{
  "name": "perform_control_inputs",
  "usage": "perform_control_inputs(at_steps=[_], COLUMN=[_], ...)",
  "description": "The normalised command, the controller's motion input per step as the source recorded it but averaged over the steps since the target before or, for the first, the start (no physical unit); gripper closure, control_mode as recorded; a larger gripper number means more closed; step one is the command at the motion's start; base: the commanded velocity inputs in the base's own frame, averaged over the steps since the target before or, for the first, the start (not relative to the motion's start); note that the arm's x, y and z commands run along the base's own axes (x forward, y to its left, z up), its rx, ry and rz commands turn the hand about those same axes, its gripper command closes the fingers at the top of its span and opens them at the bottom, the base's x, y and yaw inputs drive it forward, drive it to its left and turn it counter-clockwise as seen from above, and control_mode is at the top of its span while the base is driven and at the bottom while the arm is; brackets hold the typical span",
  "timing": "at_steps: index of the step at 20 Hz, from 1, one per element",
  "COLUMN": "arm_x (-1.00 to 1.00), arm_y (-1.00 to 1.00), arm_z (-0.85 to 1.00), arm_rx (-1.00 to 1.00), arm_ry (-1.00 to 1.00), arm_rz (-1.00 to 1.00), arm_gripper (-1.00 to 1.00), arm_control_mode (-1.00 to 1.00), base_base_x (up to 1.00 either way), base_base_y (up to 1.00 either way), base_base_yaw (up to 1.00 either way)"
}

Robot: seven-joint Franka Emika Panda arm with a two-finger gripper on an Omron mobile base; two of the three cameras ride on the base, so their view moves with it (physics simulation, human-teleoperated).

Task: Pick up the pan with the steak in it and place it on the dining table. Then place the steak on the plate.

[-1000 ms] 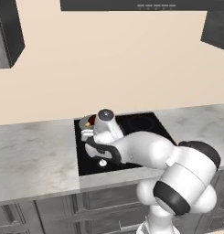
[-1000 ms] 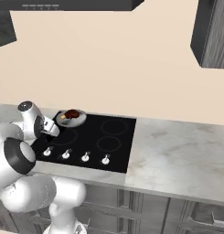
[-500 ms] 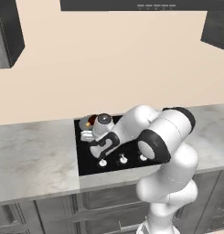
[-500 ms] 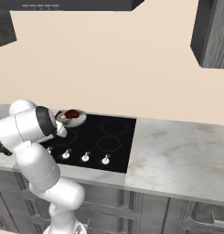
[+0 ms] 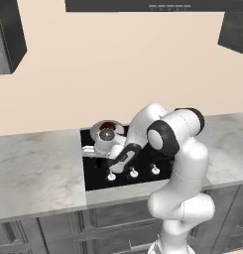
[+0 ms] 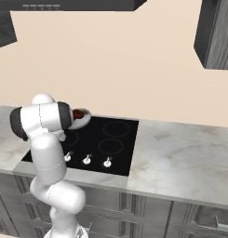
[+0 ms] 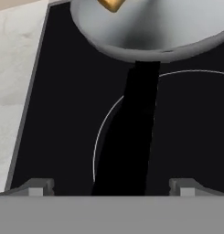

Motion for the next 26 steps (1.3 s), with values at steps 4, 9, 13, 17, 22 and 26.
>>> perform_control_inputs(at_steps=[4, 9, 13, 17, 22, 26], arm_x=[0.0, 0.02, 0.09, 0.02, 0.0, 0.03], arm_y=[0.0, 0.0, 0.0, 0.0, 0.0, 0.0], arm_z=[-0.02, 0.02, 0.48, 0.8, 1.0, 0.24], arm_rx=[0.0, 0.0, 0.0, 0.0, 0.0, 0.0], arm_ry=[0.03, 0.0, 0.04, 0.14, 0.09, 0.01], arm_rz=[0.0, -0.01, -0.13, -0.19, -0.16, -0.08], arm_gripper=[1.0, 1.0, 1.0, 1.0, 1.0, 1.0], arm_control_mode=[-1.0, -1.0, -1.0, -1.0, -1.0, -1.0], base_base_x=[0.0, 0.0, 0.0, 0.0, 0.0, 0.0], base_base_y=[0.0, 0.0, 0.0, 0.0, 0.0, 0.0], base_base_yaw=[0.0, 0.0, 0.0, 0.0, 0.0, 0.0])
